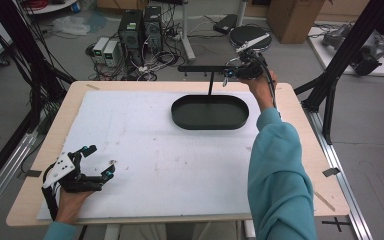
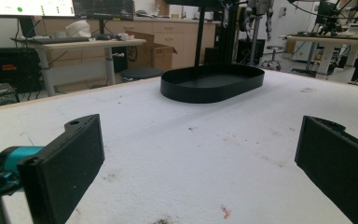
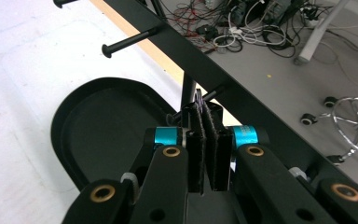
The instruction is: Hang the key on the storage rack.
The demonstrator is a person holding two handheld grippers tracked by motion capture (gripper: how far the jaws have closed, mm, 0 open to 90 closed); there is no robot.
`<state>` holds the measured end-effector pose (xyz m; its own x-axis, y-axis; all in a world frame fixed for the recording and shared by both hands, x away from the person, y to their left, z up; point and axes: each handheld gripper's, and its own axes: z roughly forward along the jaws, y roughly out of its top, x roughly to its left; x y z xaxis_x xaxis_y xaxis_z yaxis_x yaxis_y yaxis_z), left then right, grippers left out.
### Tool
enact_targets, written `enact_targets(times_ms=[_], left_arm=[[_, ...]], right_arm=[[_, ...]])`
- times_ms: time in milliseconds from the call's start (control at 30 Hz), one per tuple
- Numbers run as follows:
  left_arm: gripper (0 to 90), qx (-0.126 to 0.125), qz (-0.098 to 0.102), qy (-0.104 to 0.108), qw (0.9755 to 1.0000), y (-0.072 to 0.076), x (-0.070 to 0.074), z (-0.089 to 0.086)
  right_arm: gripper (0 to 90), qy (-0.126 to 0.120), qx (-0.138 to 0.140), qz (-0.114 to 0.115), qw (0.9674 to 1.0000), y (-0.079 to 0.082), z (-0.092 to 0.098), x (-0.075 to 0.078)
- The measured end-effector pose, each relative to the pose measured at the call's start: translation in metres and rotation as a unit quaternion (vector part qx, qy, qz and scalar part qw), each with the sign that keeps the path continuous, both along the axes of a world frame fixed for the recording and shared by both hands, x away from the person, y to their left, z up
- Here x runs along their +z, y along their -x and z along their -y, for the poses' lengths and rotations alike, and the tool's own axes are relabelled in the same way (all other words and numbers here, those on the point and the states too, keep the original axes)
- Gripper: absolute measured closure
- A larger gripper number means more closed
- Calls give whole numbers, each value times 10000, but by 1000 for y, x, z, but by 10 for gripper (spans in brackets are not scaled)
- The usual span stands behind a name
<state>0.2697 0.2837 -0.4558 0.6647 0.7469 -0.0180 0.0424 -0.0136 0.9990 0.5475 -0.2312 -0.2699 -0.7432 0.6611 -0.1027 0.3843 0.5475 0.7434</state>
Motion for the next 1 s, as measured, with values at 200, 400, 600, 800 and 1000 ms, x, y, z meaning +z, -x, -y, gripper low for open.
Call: enact_targets(times_ms=[200,400,600,800,1000], left_arm=[[17,-3,12,41,10000,0,0,0],[17,27,0,54,10000,0,0,0],[17,43,-36,81,10000,-1,0,0],[17,18,9,49,10000,0,0,0],[17,53,5,44,10000,0,0,0]], right_arm=[[656,-194,-292,228,9991,1,1,1],[72,-627,-757,398,9944,11,0,4],[8,-1258,-564,818,9871,44,3,15],[8,-1459,-193,963,9844,87,14,20],[8,-1595,167,1373,9775,140,37,3]])
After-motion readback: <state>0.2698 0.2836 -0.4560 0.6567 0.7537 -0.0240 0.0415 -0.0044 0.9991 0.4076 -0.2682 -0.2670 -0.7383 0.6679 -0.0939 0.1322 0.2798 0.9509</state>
